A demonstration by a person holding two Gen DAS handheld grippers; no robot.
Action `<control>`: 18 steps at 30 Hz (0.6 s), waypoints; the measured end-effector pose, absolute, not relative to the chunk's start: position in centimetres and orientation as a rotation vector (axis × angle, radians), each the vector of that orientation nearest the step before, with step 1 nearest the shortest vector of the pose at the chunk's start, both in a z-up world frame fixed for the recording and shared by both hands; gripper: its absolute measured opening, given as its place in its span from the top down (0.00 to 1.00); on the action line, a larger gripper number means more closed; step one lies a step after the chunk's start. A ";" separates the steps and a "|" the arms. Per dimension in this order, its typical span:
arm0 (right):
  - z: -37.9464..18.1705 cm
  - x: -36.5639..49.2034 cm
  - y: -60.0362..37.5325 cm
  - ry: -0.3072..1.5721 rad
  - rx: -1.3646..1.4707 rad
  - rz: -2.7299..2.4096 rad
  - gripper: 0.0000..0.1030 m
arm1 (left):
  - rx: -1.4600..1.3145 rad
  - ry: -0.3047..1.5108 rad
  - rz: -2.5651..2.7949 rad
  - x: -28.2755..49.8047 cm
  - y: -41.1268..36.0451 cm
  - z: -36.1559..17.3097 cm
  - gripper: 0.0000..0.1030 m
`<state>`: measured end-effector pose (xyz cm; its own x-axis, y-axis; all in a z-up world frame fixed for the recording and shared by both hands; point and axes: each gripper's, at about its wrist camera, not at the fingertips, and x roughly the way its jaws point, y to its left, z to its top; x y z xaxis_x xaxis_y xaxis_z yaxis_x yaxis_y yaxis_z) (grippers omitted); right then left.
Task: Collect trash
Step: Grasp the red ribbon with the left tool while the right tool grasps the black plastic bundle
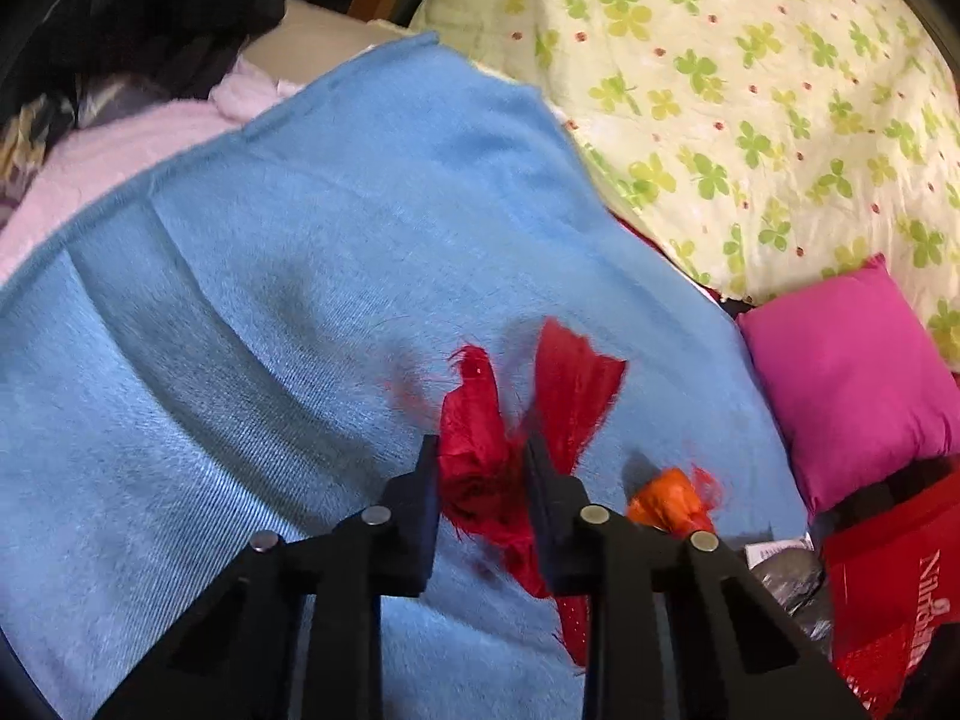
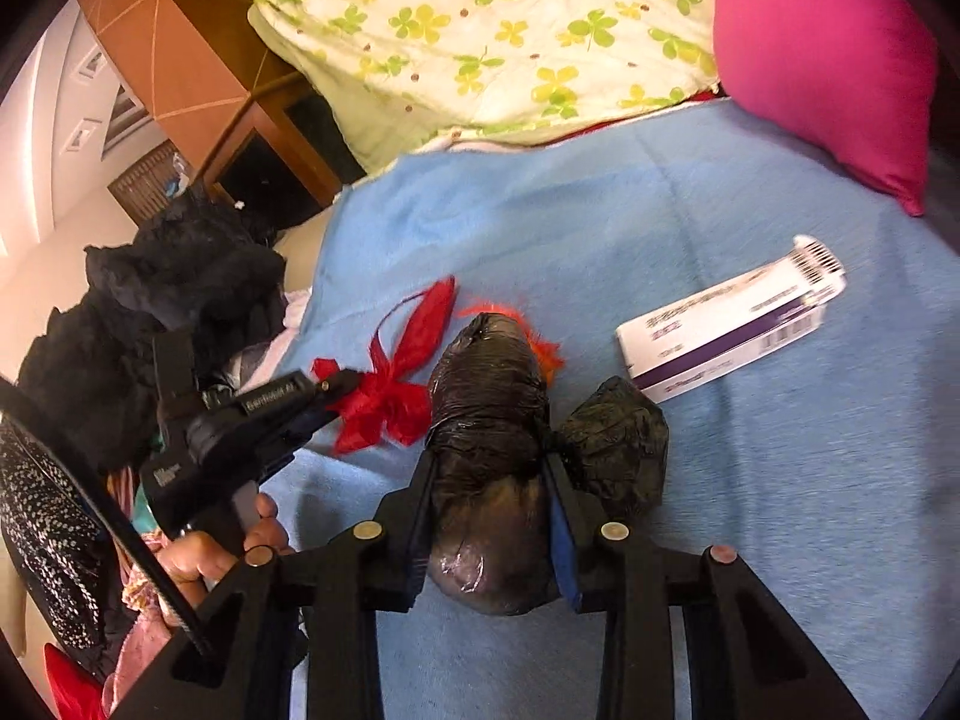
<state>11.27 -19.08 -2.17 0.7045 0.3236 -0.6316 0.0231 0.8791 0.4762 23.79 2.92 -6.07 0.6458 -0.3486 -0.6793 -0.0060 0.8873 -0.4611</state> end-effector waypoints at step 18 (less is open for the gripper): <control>5.1 0.9 -23.9 0.571 0.491 0.122 0.66 | -0.169 0.597 -0.289 7.0 -2.5 5.2 0.76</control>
